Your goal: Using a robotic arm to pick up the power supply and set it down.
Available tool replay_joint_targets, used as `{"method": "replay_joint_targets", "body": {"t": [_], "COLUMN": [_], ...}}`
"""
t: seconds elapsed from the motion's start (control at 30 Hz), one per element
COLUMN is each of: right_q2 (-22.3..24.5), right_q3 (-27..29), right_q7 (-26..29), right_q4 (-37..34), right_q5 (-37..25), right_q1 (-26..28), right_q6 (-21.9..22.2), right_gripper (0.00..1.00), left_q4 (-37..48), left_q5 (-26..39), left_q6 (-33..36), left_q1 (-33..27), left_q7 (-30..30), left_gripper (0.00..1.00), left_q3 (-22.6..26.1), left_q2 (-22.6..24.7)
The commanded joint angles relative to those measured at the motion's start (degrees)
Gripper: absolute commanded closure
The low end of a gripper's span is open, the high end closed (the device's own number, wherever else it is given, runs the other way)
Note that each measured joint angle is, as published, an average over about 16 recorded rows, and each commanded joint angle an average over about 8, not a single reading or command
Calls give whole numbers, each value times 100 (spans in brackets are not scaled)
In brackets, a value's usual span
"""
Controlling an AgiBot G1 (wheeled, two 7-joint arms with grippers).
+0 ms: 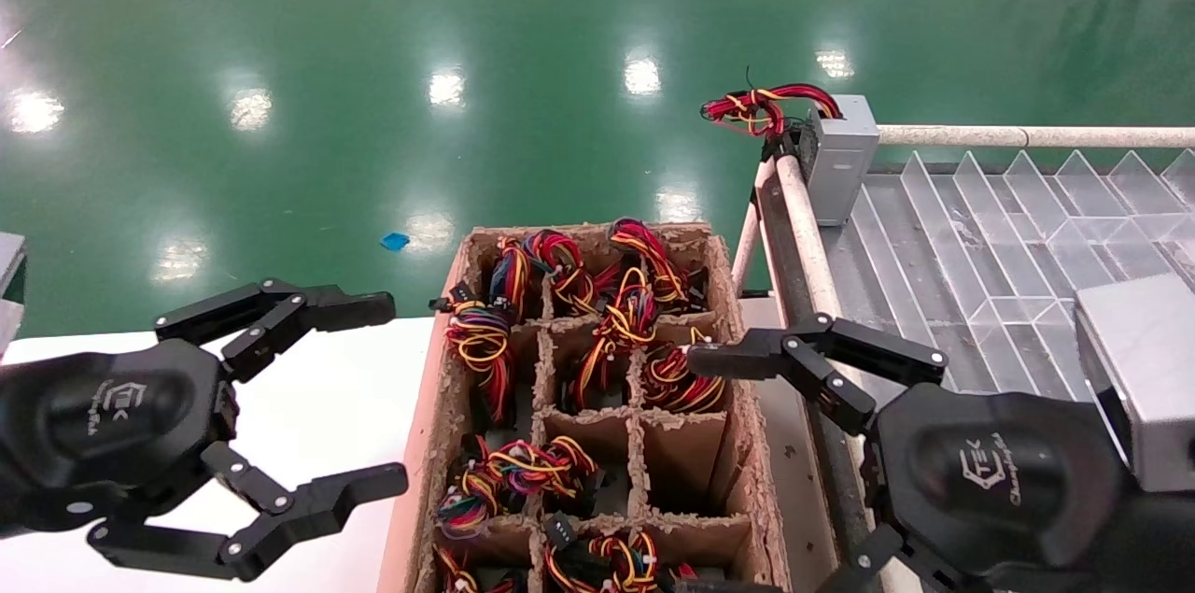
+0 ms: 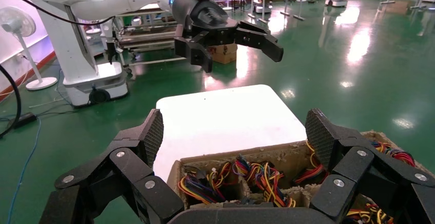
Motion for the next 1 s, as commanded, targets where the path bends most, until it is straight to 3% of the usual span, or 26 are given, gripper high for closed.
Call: {"method": "replay_joint_targets", "body": {"t": [0.03,1.0], "right_q2": [-10,-52], "right_q3": [-5,-24], "right_q7": [-6,-34], "right_q4": [-23,-119], "right_q5": [-15,-68], "right_q1": [17,86], "right_q6": [15,73], "right_gripper": [0,0], "left_q4": [0,0], "left_q5": [0,0], "left_q6": [0,0], "left_q1": [0,0], "left_q7": [0,0], "left_gripper": [0,0], "left_q3": [0,0], "left_q2": [0,0]}}
